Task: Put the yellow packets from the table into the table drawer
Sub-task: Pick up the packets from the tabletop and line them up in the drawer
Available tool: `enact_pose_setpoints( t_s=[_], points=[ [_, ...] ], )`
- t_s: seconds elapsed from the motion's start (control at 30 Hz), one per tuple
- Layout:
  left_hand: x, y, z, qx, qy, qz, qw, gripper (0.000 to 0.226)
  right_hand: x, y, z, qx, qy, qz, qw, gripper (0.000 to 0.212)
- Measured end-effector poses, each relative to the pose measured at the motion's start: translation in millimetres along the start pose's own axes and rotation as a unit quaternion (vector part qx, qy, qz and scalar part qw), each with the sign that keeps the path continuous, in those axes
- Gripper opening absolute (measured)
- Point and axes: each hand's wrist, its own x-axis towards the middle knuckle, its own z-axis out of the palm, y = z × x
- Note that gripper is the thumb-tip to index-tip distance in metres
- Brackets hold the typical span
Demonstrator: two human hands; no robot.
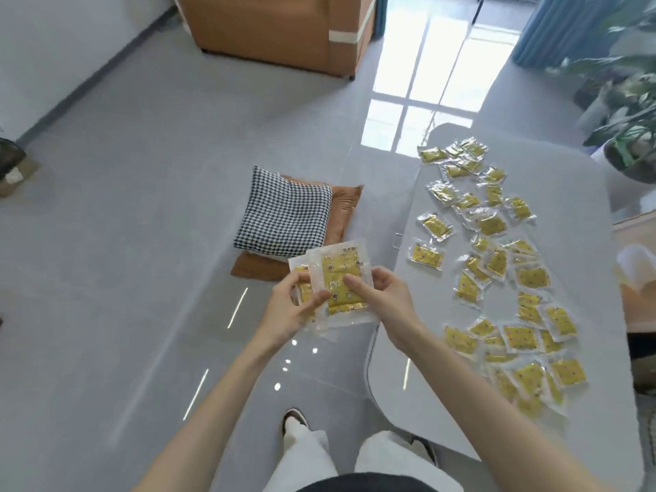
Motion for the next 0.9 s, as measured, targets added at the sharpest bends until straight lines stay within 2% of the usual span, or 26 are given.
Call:
enact_pose_setpoints(
  t_s=[0.2,0.3,0.43,0.7,0.83,0.9],
  points=[
    [65.8,9.3,-48.1,-0.032,-0.036,-0.008,0.999,0.018,45.9,-15.0,57.5,-0.022,0.084,-0.031,0.996,0.018],
    [107.8,15.5,-52.7,-0.011,-0.047,-0.001,0.999,0.013,78.8,-18.6,62.5,-0.040,0.111,-0.038,0.992,0.014],
    [173.7,17.8,-51.3,0.015,-0.077,-0.014,0.997,0.009,133.6,-17.8,59.6,-0.052,0.154,-0.025,0.986,0.019],
    [323.4,21.8,-34.8,0.180,-0.079,0.020,0.980,0.019,262.9,-22.2,50.6,-0.063,0.208,0.013,0.976,0.008],
    [387.1,27.8,-14.7,0.230,-0.117,0.061,0.964,0.015,315.0,-18.3,35.7,-0.055,0.249,0.047,0.966,0.002],
    [415.0,25.0,-3.2,0.245,-0.146,0.078,0.955,0.015,336.3,-11.1,27.1,-0.046,0.269,0.068,0.960,0.009]
  ],
)
